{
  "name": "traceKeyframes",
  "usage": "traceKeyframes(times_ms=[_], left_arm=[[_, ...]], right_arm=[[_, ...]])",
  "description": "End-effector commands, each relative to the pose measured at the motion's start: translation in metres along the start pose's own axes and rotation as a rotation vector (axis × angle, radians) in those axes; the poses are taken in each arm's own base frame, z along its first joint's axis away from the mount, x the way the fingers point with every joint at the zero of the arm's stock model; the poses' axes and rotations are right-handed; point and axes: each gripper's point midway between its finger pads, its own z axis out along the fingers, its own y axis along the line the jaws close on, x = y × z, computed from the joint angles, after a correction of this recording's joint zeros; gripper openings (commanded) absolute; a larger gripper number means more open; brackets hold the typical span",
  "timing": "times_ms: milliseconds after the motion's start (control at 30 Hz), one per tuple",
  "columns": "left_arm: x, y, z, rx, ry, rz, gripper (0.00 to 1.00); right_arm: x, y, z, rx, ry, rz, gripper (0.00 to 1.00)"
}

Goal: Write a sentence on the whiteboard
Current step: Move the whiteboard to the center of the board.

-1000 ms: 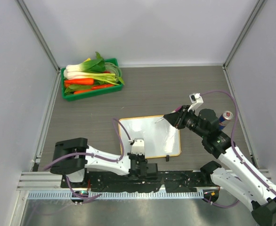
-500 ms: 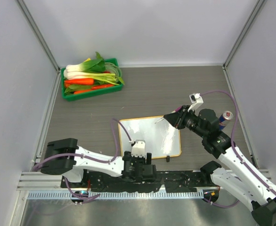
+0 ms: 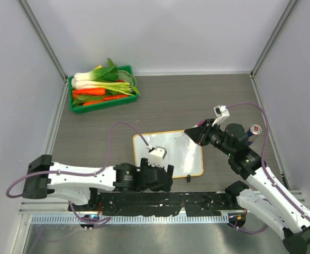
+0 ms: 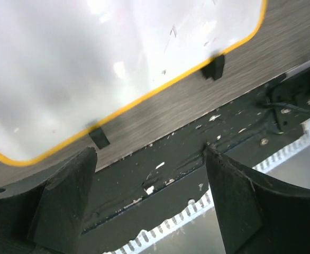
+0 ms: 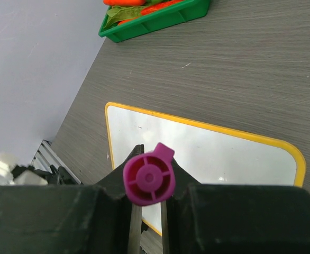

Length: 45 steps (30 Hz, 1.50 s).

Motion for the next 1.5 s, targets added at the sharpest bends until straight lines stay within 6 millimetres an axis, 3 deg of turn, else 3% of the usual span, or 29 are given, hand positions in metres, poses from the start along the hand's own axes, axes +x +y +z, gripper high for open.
traceKeyframes(times_ms=[0, 200, 367, 667, 900, 1200, 1467], left_arm=[[-0.059, -0.009, -0.018, 0.154, -0.095, 0.005, 0.87], [-0.121, 0.031, -0.038, 0.198, -0.204, -0.064, 0.89], [-0.148, 0.069, -0.06, 0.172, -0.279, -0.078, 0.94], [-0.141, 0.124, -0.048, 0.161, -0.233, -0.24, 0.96], [-0.146, 0.159, -0.064, 0.144, -0.291, -0.325, 0.96], [-0.124, 0.159, -0.06, 0.193, -0.214, -0.351, 0.95], [-0.122, 0.155, -0.063, 0.216, -0.23, -0.358, 0.96]], right_arm=[[-0.003, 0.005, -0.002, -0.019, -0.012, -0.029, 0.01], [-0.001, 0.002, -0.005, -0.008, -0.01, -0.028, 0.01], [0.0, 0.003, -0.005, -0.015, -0.006, -0.038, 0.01], [0.008, -0.002, 0.002, -0.022, 0.01, -0.026, 0.0], [0.015, 0.0, 0.002, -0.039, 0.036, -0.028, 0.01], [0.014, 0.001, -0.001, -0.05, 0.027, -0.032, 0.01], [0.016, 0.0, -0.001, -0.049, 0.023, -0.029, 0.01]])
